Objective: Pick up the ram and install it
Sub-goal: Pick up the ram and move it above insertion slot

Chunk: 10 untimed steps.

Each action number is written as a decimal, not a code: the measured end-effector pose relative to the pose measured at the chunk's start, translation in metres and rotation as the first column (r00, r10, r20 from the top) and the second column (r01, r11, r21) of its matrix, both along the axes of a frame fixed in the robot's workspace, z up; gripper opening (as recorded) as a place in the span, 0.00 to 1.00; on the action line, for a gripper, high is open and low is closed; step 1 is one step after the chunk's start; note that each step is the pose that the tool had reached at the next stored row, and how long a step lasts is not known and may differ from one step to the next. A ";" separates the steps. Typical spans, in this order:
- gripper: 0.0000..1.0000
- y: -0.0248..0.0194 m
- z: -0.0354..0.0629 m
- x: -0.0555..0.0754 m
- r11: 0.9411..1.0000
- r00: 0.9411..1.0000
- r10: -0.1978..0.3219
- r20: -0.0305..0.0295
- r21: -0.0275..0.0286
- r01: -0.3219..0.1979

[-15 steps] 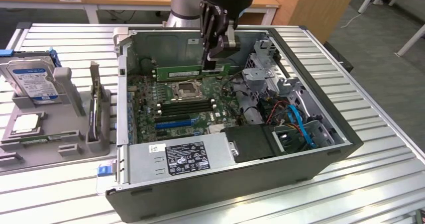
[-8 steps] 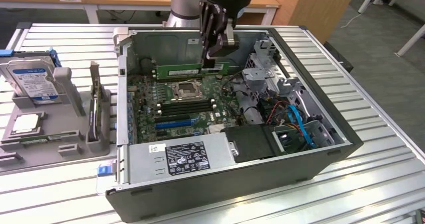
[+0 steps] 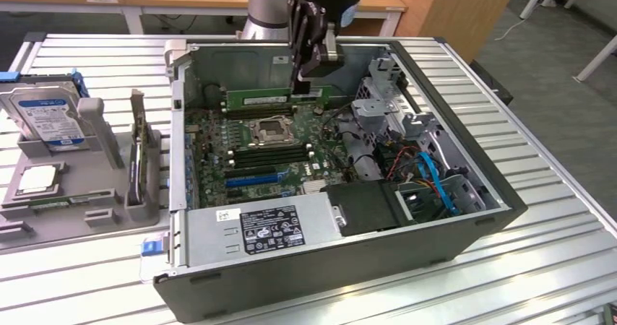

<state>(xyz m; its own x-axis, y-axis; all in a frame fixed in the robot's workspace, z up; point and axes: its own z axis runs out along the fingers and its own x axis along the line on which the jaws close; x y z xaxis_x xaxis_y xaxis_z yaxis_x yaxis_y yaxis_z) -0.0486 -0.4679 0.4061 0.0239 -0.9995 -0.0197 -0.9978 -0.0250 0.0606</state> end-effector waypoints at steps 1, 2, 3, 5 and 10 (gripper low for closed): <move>0.11 0.0013 -0.0001 0.000 1.000 1.000 0.000 0.000 0.000 0.000; 0.11 0.0027 -0.0001 0.000 1.000 1.000 0.000 0.000 0.000 0.000; 0.11 0.0042 -0.0002 0.000 1.000 1.000 0.000 0.000 0.000 0.000; 0.11 0.0072 -0.0004 0.000 1.000 1.000 0.000 0.000 0.000 0.000; 0.11 0.0148 -0.0006 0.000 1.000 1.000 0.000 0.000 0.000 0.000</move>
